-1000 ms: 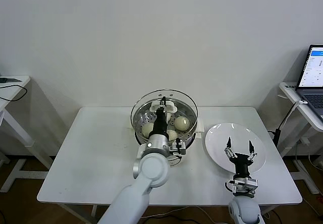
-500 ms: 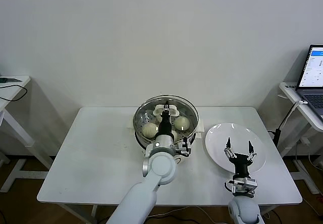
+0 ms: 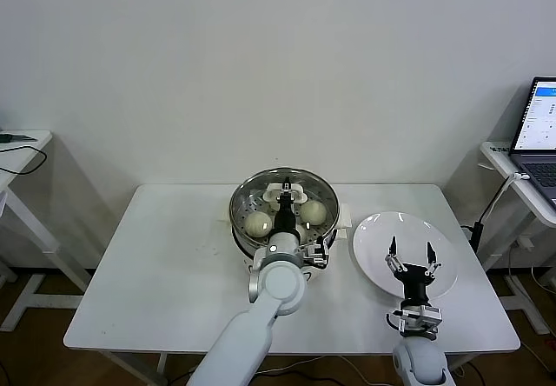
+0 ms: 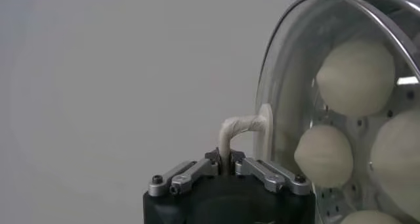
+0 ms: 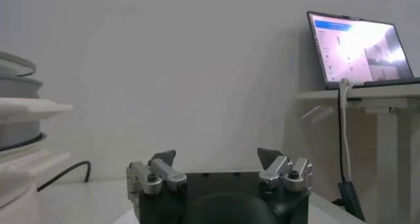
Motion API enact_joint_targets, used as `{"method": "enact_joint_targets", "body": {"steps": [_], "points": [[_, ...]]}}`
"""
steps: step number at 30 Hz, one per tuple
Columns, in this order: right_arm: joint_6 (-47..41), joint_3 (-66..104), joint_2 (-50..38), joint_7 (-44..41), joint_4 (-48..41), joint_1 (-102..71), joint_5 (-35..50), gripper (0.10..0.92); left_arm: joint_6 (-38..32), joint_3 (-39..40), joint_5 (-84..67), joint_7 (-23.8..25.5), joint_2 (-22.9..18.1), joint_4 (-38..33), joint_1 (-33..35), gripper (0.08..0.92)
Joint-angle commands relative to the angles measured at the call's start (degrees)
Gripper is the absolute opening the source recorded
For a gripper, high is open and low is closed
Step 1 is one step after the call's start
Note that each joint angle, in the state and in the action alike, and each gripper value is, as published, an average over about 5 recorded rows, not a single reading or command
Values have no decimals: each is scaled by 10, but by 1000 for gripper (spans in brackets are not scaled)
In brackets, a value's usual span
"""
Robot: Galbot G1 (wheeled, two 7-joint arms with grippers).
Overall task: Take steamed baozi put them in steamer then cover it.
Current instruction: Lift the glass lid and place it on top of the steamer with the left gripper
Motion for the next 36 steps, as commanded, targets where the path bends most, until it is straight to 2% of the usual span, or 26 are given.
{"method": "enact_joint_targets", "body": {"steps": [1, 36], "points": [[0, 0, 0, 0, -1, 1, 0, 823, -2, -3, 6, -3, -4, 13, -2, 195], [1, -1, -2, 0, -4, 5, 0, 823, -13, -11, 13, -18, -10, 25, 9, 195]]}}
